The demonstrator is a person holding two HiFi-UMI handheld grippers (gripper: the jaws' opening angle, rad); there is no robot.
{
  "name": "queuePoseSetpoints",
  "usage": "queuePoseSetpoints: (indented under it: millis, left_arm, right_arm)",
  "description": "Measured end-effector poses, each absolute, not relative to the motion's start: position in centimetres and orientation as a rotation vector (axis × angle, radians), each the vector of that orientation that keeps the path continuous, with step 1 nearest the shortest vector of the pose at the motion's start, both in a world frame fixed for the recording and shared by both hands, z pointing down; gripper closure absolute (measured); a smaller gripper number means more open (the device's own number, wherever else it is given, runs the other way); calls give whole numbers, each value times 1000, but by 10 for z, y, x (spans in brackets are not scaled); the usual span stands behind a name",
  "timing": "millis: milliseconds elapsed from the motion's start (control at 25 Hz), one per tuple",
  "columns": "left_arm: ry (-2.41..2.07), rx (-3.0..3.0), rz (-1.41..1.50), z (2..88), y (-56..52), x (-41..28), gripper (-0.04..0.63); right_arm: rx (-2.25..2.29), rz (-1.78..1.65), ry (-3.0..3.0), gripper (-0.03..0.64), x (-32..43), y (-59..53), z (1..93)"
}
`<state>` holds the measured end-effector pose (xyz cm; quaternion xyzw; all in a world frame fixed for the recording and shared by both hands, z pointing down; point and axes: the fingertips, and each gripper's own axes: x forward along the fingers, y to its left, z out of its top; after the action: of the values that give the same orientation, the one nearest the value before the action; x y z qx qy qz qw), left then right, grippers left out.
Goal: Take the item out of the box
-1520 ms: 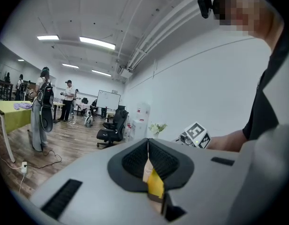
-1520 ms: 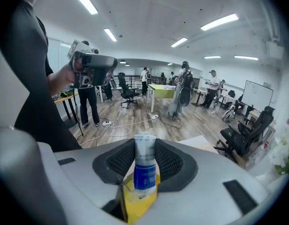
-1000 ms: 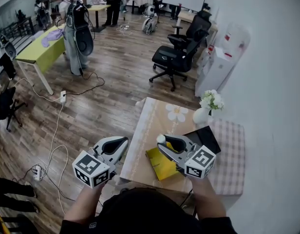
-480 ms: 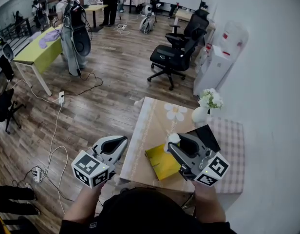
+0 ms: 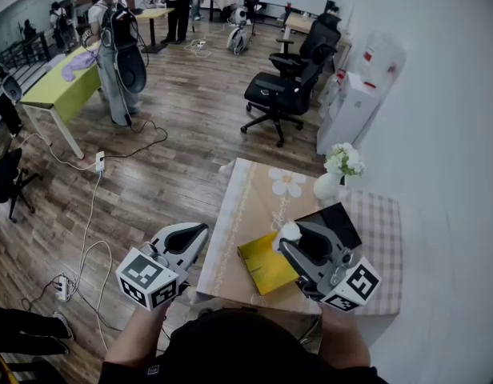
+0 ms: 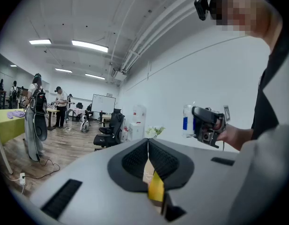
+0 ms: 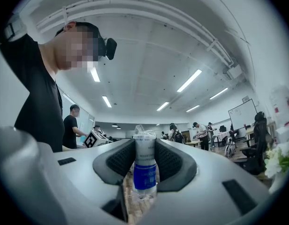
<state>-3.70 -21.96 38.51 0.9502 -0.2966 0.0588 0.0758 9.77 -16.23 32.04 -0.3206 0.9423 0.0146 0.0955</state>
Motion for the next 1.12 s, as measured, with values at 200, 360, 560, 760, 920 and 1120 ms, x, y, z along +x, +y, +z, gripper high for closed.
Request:
queuePoseSetpoints:
  millis: [200,360,560,760,920,1120]
  left_arm:
    - [-894,2849,170,386,-218,-37,581]
    - [-896,2850,165,386,-218,-33,581]
    - [-900,2849,169,385,-218,-33,581]
    - [-916,2843,169,384,-218,-33,581]
    - [-920,2840,167,384,-218,-35,581]
    - [-919,2834,167,386,-218,-35,581]
  right_arm:
    - [-983,36,2788,479,100,-165,328]
    - [-993,20,2795,479,100,-168,336]
    - [-989,8,2793,479,99,-169,338]
    - [-985,-6,2801,480,100,-172,344]
    - [-983,-11,2805,480,98,-173,345]
    - [-987,-6,2808,480,98,-174,346]
